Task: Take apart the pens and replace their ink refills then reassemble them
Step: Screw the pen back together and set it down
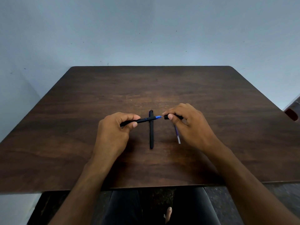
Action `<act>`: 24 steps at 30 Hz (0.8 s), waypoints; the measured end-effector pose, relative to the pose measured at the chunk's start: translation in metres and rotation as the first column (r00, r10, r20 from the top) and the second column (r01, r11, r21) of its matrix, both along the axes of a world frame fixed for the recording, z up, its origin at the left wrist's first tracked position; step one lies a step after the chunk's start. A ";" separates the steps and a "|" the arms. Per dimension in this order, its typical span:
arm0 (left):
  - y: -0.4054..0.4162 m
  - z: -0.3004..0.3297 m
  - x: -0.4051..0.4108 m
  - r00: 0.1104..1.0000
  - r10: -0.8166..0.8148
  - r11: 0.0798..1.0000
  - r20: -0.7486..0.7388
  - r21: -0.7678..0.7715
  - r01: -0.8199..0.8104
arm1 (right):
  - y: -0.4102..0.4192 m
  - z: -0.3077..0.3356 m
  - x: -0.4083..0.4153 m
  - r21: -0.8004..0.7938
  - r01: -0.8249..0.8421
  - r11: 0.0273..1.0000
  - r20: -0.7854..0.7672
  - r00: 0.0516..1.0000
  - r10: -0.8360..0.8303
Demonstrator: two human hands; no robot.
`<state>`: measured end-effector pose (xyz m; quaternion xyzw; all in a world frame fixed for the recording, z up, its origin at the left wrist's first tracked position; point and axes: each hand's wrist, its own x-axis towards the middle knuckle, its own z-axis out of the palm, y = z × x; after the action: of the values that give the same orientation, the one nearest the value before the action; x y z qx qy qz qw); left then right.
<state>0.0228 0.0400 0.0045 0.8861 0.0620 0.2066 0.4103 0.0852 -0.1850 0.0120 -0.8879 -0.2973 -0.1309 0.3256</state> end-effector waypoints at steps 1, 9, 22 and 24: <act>-0.001 0.000 0.000 1.000 -0.001 1.000 -0.001 -0.001 0.001 | 0.001 0.000 0.000 0.009 0.001 1.000 -0.004 1.000 -0.001; -0.005 0.003 -0.003 1.000 -0.014 1.000 -0.003 -0.002 0.014 | 0.006 0.005 -0.004 0.029 -0.018 0.999 -0.040 0.999 0.019; -0.005 0.005 -0.010 0.999 -0.042 0.999 0.007 -0.032 0.042 | -0.002 0.001 -0.010 0.269 0.003 0.963 -0.286 0.955 0.077; -0.004 0.005 -0.010 0.999 -0.046 0.999 0.007 -0.024 0.046 | -0.004 0.001 -0.010 0.270 -0.004 0.963 -0.264 0.961 0.078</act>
<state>0.0125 0.0361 0.0097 0.8816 0.0429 0.1990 0.4259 0.0750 -0.1888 0.0134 -0.8391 -0.2478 -0.0398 0.4825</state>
